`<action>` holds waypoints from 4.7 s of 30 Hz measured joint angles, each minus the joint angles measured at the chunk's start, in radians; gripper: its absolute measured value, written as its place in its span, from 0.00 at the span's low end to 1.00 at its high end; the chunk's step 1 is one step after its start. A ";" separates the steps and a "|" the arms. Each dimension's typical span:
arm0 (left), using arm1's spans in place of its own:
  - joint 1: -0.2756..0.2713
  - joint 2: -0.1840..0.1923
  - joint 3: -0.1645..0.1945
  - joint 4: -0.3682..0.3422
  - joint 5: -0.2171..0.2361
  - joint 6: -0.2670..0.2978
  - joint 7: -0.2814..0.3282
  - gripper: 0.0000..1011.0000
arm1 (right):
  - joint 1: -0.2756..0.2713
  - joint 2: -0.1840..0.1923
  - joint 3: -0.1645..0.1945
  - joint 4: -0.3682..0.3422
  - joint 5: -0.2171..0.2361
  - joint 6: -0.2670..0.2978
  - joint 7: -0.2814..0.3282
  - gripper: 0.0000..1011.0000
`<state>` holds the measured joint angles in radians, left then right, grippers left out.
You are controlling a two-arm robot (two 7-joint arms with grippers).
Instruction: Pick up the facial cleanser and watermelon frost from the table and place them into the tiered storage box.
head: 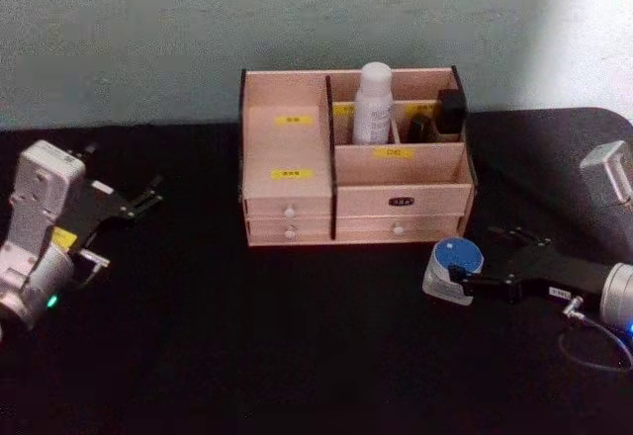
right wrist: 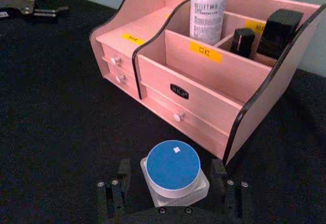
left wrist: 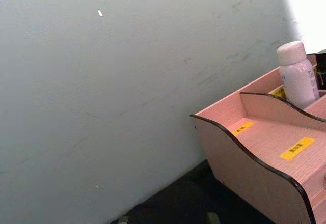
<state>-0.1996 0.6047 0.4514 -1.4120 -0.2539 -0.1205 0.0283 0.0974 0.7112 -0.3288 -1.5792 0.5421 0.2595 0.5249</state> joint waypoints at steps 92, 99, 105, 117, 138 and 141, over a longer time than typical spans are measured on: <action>0.000 0.000 0.000 0.000 0.000 0.000 0.000 0.99 | 0.079 0.000 -0.092 0.073 -0.010 0.013 0.002 0.69; 0.000 0.000 0.000 0.000 0.000 0.000 0.000 0.99 | 0.079 0.000 -0.092 0.073 -0.010 0.013 0.002 0.69; 0.000 0.000 0.000 0.000 0.000 0.000 0.000 0.99 | 0.079 0.000 -0.092 0.072 -0.011 0.012 0.002 0.69; 0.000 0.000 0.000 0.000 0.000 0.000 0.000 0.99 | 0.094 0.023 -0.091 0.049 0.019 0.000 0.067 0.69; 0.000 0.000 0.000 0.000 0.000 0.000 0.000 0.99 | 0.279 -0.048 -0.208 0.053 0.022 -0.016 0.146 0.69; 0.000 0.000 0.000 0.000 0.000 0.000 0.000 0.99 | 0.303 -0.064 -0.220 0.068 0.018 -0.021 0.149 0.69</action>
<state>-0.1996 0.6047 0.4514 -1.4120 -0.2539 -0.1205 0.0283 0.4003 0.6467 -0.5489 -1.5115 0.5599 0.2384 0.6736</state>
